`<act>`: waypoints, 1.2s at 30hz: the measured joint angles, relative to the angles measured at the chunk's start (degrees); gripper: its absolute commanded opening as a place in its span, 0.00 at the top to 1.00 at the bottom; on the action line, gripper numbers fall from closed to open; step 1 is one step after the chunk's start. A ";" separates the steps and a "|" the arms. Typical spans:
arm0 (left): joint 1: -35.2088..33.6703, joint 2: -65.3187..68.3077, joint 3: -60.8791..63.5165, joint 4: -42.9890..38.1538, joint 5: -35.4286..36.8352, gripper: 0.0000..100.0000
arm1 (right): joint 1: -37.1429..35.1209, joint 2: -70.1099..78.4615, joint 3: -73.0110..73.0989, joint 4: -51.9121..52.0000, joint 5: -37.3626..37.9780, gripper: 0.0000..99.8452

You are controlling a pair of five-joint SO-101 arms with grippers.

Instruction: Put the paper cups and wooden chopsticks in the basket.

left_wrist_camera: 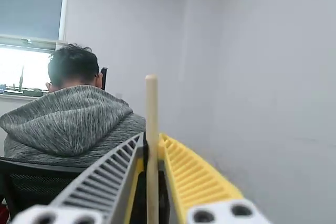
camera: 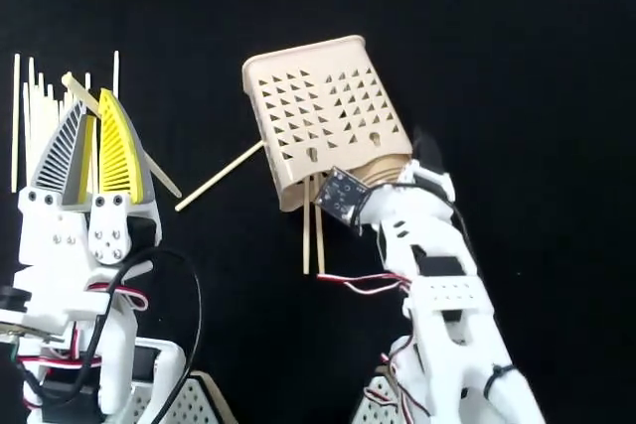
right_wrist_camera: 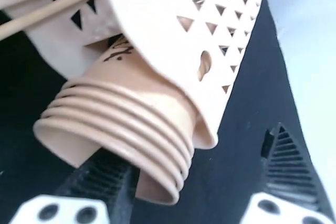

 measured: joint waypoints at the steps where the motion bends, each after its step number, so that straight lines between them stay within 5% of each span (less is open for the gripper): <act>1: 0.00 0.00 0.00 0.00 0.00 0.97 | 0.00 0.79 0.00 -1.23 0.00 0.72; 6: 0.00 0.00 0.00 0.00 0.00 0.97 | 0.00 1.58 0.00 -3.96 0.00 0.99; 15: 0.00 0.00 0.00 0.00 0.00 0.97 | 1.05 1.58 -1.49 -4.92 -7.56 0.99; 24: 0.00 0.00 0.00 0.00 0.00 0.97 | 1.41 1.58 -20.75 23.74 -14.59 0.99; 36: 0.00 0.00 0.00 0.00 0.00 0.97 | 1.32 2.20 -49.23 61.89 -14.95 0.99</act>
